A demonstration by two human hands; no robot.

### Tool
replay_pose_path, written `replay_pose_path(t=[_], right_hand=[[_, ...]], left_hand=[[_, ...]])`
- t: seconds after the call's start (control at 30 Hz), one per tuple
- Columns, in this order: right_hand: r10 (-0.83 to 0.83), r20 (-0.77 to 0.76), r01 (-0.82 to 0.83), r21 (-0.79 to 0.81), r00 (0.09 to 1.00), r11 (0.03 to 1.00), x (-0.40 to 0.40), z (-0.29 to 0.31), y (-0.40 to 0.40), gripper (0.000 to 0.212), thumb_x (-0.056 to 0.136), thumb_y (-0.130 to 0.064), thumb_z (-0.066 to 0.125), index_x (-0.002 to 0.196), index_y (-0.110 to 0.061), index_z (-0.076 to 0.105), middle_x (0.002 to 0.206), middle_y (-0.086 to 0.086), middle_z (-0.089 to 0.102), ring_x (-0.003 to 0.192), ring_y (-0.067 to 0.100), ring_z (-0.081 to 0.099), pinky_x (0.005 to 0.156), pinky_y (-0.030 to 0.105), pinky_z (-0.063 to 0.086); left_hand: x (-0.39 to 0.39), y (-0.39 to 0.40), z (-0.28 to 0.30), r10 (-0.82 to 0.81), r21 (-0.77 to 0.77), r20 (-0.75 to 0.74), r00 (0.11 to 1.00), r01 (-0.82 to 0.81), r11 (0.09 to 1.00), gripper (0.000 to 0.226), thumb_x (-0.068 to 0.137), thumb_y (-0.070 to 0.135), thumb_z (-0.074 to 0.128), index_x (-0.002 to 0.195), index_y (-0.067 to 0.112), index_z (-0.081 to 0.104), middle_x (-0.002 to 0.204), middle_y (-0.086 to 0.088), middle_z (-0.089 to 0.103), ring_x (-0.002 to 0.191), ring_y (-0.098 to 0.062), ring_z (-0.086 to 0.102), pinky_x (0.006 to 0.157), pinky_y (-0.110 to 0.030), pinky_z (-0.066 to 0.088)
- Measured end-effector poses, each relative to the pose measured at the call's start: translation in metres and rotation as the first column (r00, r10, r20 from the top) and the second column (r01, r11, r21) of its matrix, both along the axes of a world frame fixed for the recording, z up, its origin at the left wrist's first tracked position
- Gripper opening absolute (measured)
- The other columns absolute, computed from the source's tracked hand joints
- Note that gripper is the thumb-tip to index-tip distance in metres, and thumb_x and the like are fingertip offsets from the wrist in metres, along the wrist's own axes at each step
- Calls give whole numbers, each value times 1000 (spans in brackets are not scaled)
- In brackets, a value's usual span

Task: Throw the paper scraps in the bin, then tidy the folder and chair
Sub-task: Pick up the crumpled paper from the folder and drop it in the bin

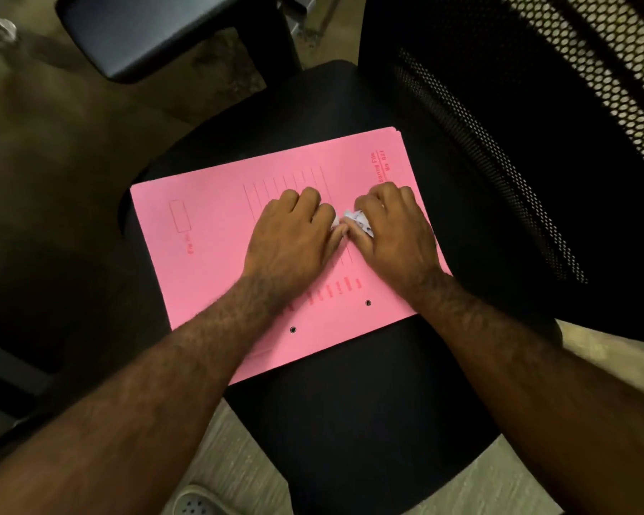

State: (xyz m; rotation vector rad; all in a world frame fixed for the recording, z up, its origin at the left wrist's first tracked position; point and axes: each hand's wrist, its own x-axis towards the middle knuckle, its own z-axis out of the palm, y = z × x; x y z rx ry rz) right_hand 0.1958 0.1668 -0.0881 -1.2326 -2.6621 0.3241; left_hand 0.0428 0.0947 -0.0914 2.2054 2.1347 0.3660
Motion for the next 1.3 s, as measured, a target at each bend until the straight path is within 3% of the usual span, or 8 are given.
replay_pose_path(t=[0.13,0.37,0.5,0.63,0.83,1.03,1.2,1.3], right_hand=[[-12,-1,12,15,1000,1000,-3,1,-7,21,96,-22,54,99,-3,62,92,17,61,79,31,58,57,41,54],[-40,-115,38,-14,993,999,-17,6,-22,26,99,-21,49,95,2,61,84,19,64,69,31,62,63,45,58],[11,-270,-12,-3,963,1000,-64,17,-57,25,98,-17,50,92,4,63,82,21,65,68,31,63,63,33,54],[111,-413,-124,-6,904,992,-122,32,-111,26,98,-15,47,102,5,65,92,21,68,80,30,66,76,25,49],[271,-527,-396,-139,806,908,-199,35,-240,26,98,-13,49,117,-3,64,97,16,66,78,29,66,64,42,56],[367,-528,-586,-338,766,736,-253,-1,-385,25,98,-19,51,95,0,67,86,13,65,71,26,64,60,41,55],[371,-470,-576,-436,801,691,-295,-33,-481,27,93,-21,60,78,1,64,73,21,63,63,36,61,54,42,52],[433,-380,-575,-489,817,656,-313,-59,-528,37,95,-32,55,80,-1,68,75,24,67,69,40,64,61,48,53]], left_hand=[[-3,-11,-1,82,-30,-1,997,-82,996,38,98,35,39,79,8,58,75,-8,58,64,-20,37,50,-31,29],[-19,-32,2,230,-43,115,966,-226,973,39,100,32,42,74,6,58,65,-11,60,54,-22,33,50,-32,28],[-52,-71,11,448,-15,204,871,-455,890,41,99,31,44,69,7,58,59,-10,58,47,-24,44,48,-31,33],[-88,-145,26,641,176,348,685,-719,673,42,94,21,57,54,10,46,47,-7,47,44,-12,32,46,-26,23],[-121,-300,24,834,27,413,365,-920,390,45,97,24,52,55,12,41,47,-5,41,42,-17,38,45,-30,26],[-143,-440,-4,925,-39,371,77,-994,98,44,96,24,51,55,16,39,46,-6,45,43,-17,37,50,-27,21],[-173,-521,-40,855,-214,333,-397,-915,-342,48,98,31,46,73,-4,65,74,-27,67,72,-43,61,58,-35,34],[-191,-557,-62,830,-192,311,-463,-886,-422,40,97,32,47,94,0,71,90,-30,69,83,-46,64,65,-40,46]])
